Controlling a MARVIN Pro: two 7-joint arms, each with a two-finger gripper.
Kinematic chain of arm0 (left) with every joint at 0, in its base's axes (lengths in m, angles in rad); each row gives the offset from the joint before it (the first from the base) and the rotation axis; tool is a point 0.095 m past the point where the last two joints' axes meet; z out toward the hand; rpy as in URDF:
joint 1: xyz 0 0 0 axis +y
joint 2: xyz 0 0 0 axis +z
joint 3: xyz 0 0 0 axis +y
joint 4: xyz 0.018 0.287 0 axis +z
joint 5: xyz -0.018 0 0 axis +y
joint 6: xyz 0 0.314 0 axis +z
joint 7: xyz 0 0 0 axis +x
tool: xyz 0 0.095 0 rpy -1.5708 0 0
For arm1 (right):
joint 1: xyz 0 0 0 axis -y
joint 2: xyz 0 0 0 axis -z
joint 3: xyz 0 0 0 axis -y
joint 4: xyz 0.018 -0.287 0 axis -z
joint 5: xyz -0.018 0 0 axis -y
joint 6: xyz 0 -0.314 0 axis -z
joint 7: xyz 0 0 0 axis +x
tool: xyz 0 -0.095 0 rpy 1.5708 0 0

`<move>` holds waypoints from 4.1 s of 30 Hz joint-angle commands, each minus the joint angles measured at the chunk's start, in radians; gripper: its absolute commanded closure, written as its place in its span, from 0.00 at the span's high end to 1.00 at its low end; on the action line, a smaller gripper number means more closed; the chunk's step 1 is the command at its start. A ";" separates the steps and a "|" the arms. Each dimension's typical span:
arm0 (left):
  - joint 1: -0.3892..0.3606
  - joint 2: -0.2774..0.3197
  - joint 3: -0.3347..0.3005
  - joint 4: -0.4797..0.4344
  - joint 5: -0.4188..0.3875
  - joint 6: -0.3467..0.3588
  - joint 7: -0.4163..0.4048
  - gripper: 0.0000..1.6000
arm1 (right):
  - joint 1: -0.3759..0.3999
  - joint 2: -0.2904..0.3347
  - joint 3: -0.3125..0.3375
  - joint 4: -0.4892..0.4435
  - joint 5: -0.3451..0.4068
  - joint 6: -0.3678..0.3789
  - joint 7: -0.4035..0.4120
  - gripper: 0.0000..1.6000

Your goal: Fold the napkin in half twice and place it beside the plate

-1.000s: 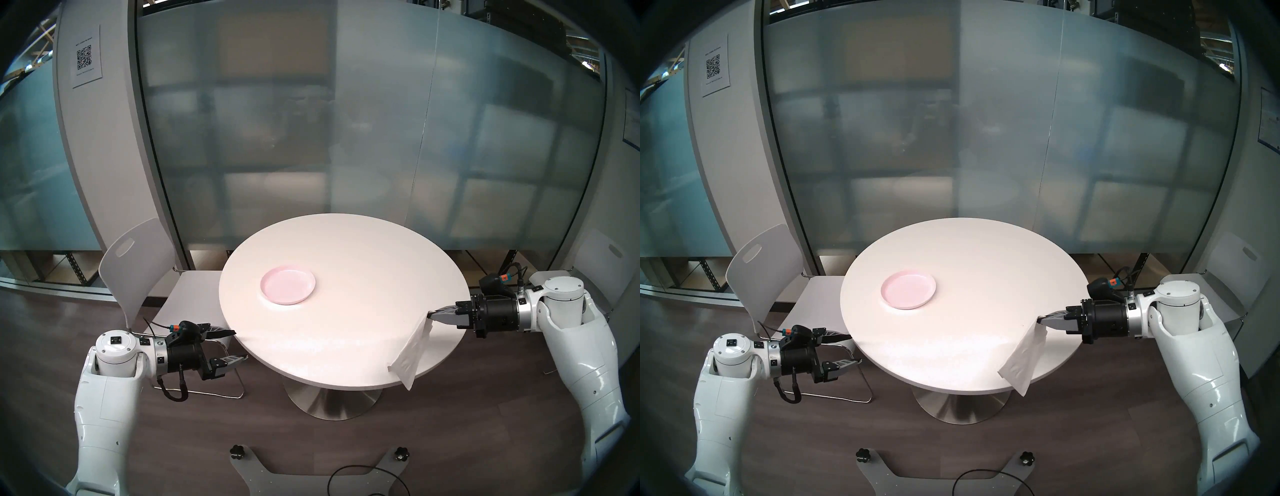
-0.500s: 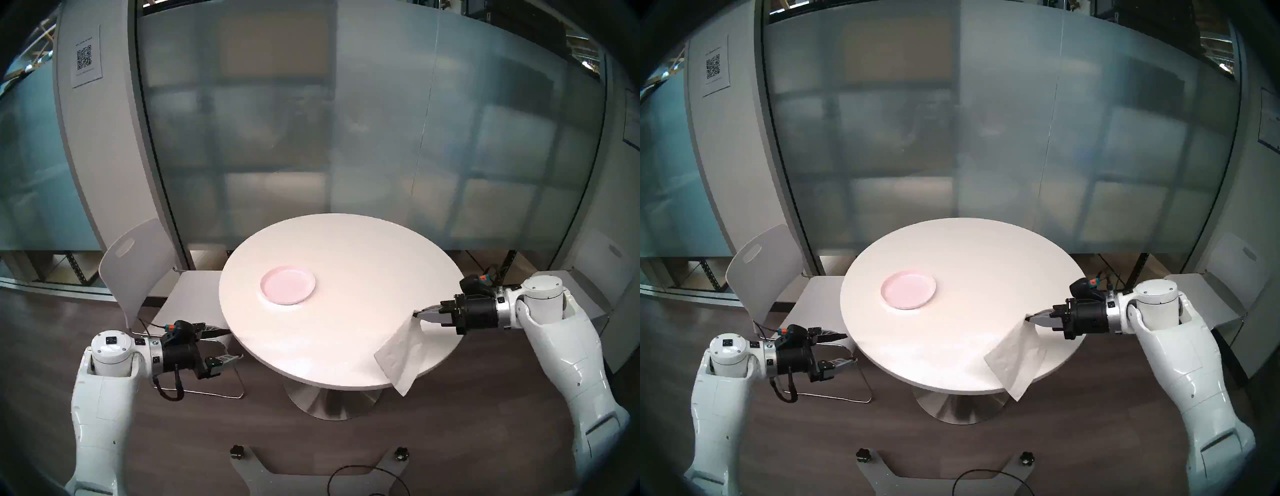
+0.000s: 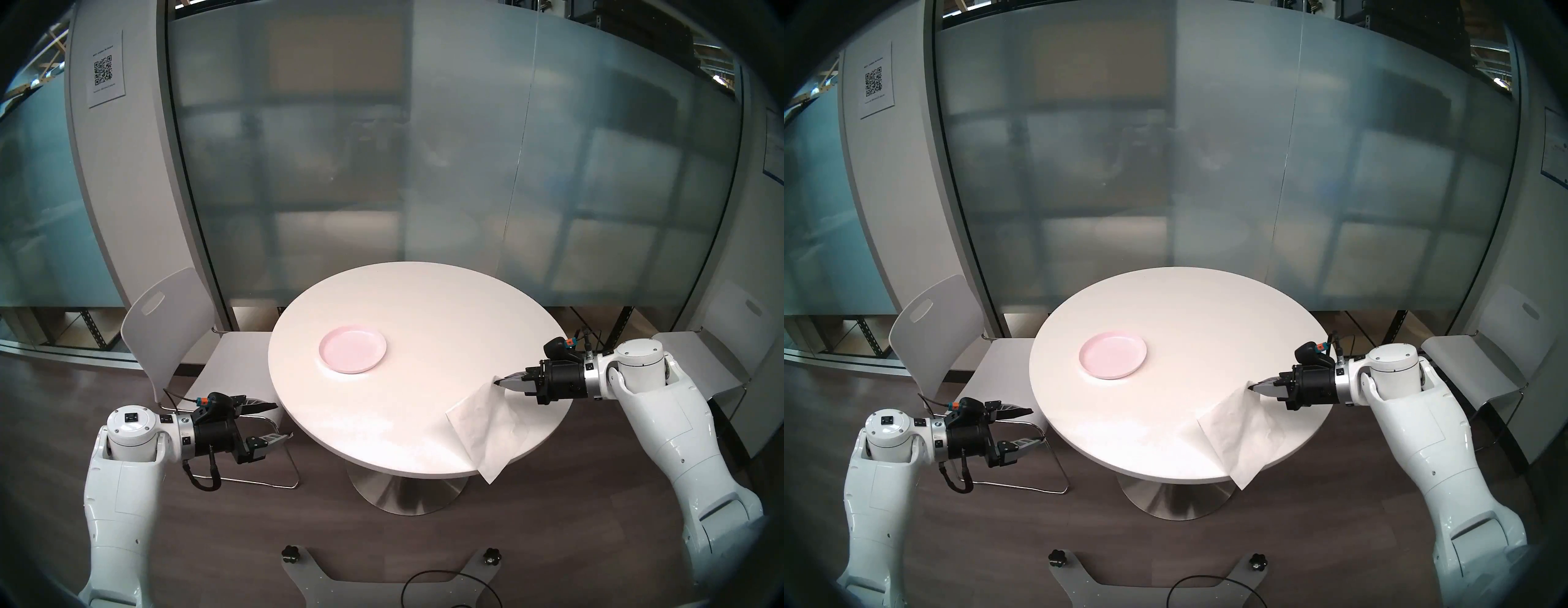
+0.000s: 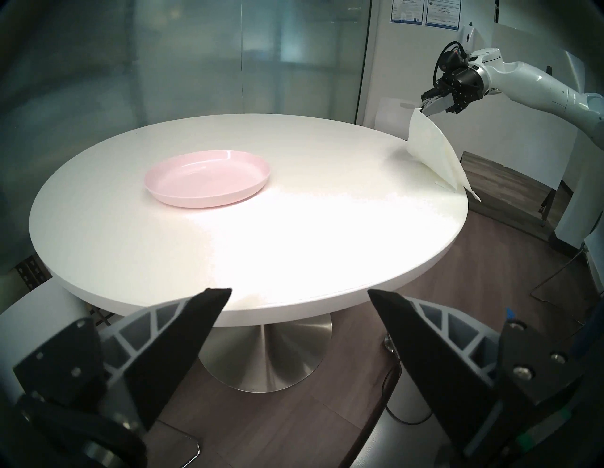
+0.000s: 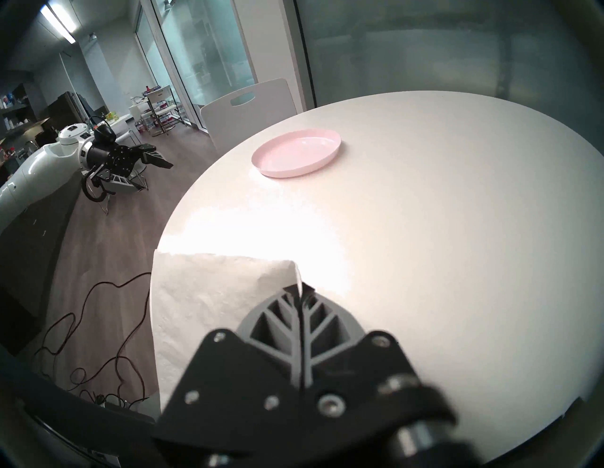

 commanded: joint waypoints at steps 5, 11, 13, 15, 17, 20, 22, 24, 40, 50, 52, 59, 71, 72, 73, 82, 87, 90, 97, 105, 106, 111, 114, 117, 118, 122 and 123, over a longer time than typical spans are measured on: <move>-0.002 0.003 -0.012 -0.010 -0.008 -0.004 -0.009 1.00 | 0.143 -0.053 -0.042 0.120 -0.040 -0.051 -0.012 0.00; 0.002 0.000 -0.020 -0.010 -0.008 -0.004 -0.012 1.00 | 0.184 -0.070 -0.059 0.185 -0.061 -0.077 -0.016 0.00; 0.002 0.000 -0.022 -0.009 -0.008 -0.004 -0.013 1.00 | 0.194 -0.073 -0.063 0.200 -0.068 -0.084 -0.020 0.00; 0.003 -0.001 -0.024 -0.008 -0.008 -0.005 -0.014 1.00 | 0.204 -0.076 -0.065 0.215 -0.074 -0.090 -0.019 0.00; 0.002 -0.001 -0.026 -0.007 -0.007 -0.005 -0.014 1.00 | 0.213 -0.079 -0.068 0.228 -0.079 -0.096 -0.020 0.00; 0.002 -0.002 -0.028 -0.005 -0.007 -0.005 -0.016 1.00 | 0.228 -0.086 -0.070 0.254 -0.089 -0.107 -0.028 0.00; 0.002 -0.002 -0.030 -0.004 -0.006 -0.006 -0.016 1.00 | 0.237 -0.090 -0.072 0.268 -0.101 -0.113 -0.041 0.00; 0.002 -0.002 -0.032 -0.002 -0.006 -0.006 -0.016 1.00 | 0.244 -0.094 -0.072 0.282 -0.104 -0.119 -0.044 0.00; -0.004 -0.003 -0.036 0.007 -0.003 -0.009 -0.017 1.00 | 0.250 -0.094 -0.058 0.359 -0.145 -0.136 -0.101 0.00; -0.003 -0.004 -0.035 0.005 -0.003 -0.009 -0.019 1.00 | 0.219 -0.083 -0.035 0.330 -0.142 -0.121 -0.114 0.00; 0.000 -0.005 -0.038 0.003 -0.004 -0.010 -0.019 1.00 | 0.215 -0.082 -0.034 0.327 -0.142 -0.119 -0.114 0.02; 0.008 -0.006 -0.043 -0.005 -0.005 -0.011 -0.021 1.00 | 0.200 -0.076 -0.028 0.302 -0.142 -0.109 -0.118 0.40; 0.016 -0.009 -0.047 -0.023 -0.003 -0.012 -0.025 1.00 | 0.164 -0.055 0.003 0.245 -0.132 -0.100 -0.125 0.50; 0.016 -0.010 -0.047 -0.030 -0.003 -0.013 -0.025 1.00 | 0.155 -0.052 0.011 0.232 -0.129 -0.105 -0.127 0.54; 0.016 -0.010 -0.047 -0.036 -0.003 -0.011 -0.026 1.00 | 0.149 -0.048 0.015 0.220 -0.127 -0.102 -0.124 0.57; 0.013 -0.017 -0.034 -0.081 -0.001 -0.008 -0.033 1.00 | 0.094 -0.023 0.072 0.133 -0.109 -0.112 -0.132 1.00; 0.007 -0.024 -0.022 -0.105 0.001 -0.003 -0.033 1.00 | 0.044 -0.011 0.101 0.049 -0.094 -0.106 -0.119 1.00; 0.003 -0.030 -0.007 -0.119 0.002 0.000 -0.035 1.00 | 0.017 -0.013 0.114 0.006 -0.086 -0.102 -0.115 1.00; -0.020 -0.045 0.051 -0.162 0.018 0.008 -0.033 1.00 | -0.043 -0.015 0.148 -0.068 -0.072 -0.094 -0.112 1.00; -0.104 -0.060 0.144 -0.168 0.056 0.032 -0.018 1.00 | -0.126 -0.005 0.200 -0.132 -0.054 -0.086 -0.103 1.00; -0.115 -0.062 0.156 -0.166 0.064 0.030 -0.014 1.00 | -0.134 -0.005 0.208 -0.138 -0.051 -0.085 -0.102 1.00; -0.173 -0.075 0.208 -0.155 0.076 0.057 -0.017 1.00 | -0.169 -0.003 0.239 -0.158 -0.046 -0.082 -0.101 1.00; -0.206 -0.083 0.238 -0.144 0.089 0.072 0.002 1.00 | -0.184 -0.005 0.255 -0.166 -0.044 -0.081 -0.101 1.00; -0.238 -0.092 0.263 -0.127 0.090 0.097 0.017 1.00 | -0.192 -0.007 0.263 -0.168 -0.042 -0.082 -0.098 1.00; -0.253 -0.095 0.271 -0.114 0.095 0.103 0.020 1.00 | -0.195 -0.009 0.266 -0.169 -0.042 -0.083 -0.098 1.00; -0.295 -0.104 0.305 -0.070 0.111 0.119 0.046 1.00 | -0.197 -0.012 0.271 -0.165 -0.042 -0.087 -0.095 1.00; -0.306 -0.107 0.312 -0.058 0.110 0.129 0.047 1.00 | -0.195 -0.013 0.270 -0.161 -0.042 -0.089 -0.095 1.00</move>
